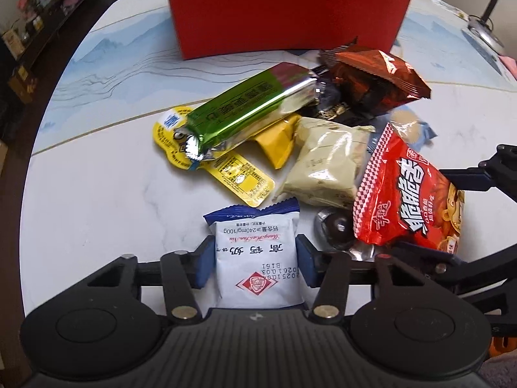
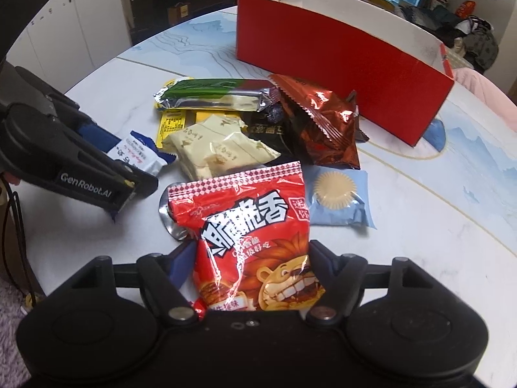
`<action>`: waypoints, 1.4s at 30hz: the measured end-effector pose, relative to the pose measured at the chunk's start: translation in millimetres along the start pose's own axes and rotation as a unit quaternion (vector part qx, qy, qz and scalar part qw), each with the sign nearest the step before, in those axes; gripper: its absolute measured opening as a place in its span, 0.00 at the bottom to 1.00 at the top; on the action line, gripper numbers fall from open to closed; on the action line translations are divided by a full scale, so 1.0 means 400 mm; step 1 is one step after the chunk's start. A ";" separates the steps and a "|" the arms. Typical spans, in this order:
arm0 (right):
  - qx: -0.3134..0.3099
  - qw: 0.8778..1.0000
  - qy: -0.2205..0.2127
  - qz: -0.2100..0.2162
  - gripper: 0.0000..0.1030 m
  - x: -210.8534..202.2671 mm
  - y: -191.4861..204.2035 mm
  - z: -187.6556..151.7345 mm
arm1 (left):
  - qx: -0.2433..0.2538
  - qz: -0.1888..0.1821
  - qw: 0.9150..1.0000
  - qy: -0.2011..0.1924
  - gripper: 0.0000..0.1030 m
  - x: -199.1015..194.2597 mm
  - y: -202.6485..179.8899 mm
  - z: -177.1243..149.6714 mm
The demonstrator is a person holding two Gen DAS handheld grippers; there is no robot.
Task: Organize snacks
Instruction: 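Carry both packets into the red box and open both grippers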
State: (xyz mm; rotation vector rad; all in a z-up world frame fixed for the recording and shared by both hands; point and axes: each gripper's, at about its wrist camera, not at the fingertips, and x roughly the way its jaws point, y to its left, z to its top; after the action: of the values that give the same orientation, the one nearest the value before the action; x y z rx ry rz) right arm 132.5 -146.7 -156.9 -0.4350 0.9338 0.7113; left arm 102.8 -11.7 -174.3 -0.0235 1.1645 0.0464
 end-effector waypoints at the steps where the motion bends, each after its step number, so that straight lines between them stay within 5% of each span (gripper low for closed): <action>1: 0.004 1.000 0.000 -0.003 0.70 -0.002 0.000 -0.001 | 0.000 -0.002 1.000 -0.002 0.47 -0.001 0.000 -0.001; 11: 0.064 0.997 -0.009 -0.031 0.69 -0.050 -0.017 -0.009 | -0.018 -0.025 0.999 -0.009 0.46 -0.035 0.031 -0.020; 22: 0.124 0.989 -0.064 -0.046 0.69 -0.167 -0.051 0.047 | -0.038 -0.031 0.996 -0.073 0.46 -0.165 0.074 0.038; 30: 0.156 0.982 -0.099 -0.048 0.69 -0.225 -0.130 0.151 | -0.031 -0.037 0.993 -0.110 0.46 -0.237 0.071 0.150; 42: 0.174 0.975 -0.129 -0.052 0.69 -0.213 -0.282 0.356 | -0.022 -0.011 0.989 -0.147 0.46 -0.304 0.088 0.435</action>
State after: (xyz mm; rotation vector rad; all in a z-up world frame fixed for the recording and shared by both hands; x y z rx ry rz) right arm 261.1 -167.5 -4.4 -0.0769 0.7630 0.4806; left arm 213.0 27.8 6.3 -0.0667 0.8671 0.0539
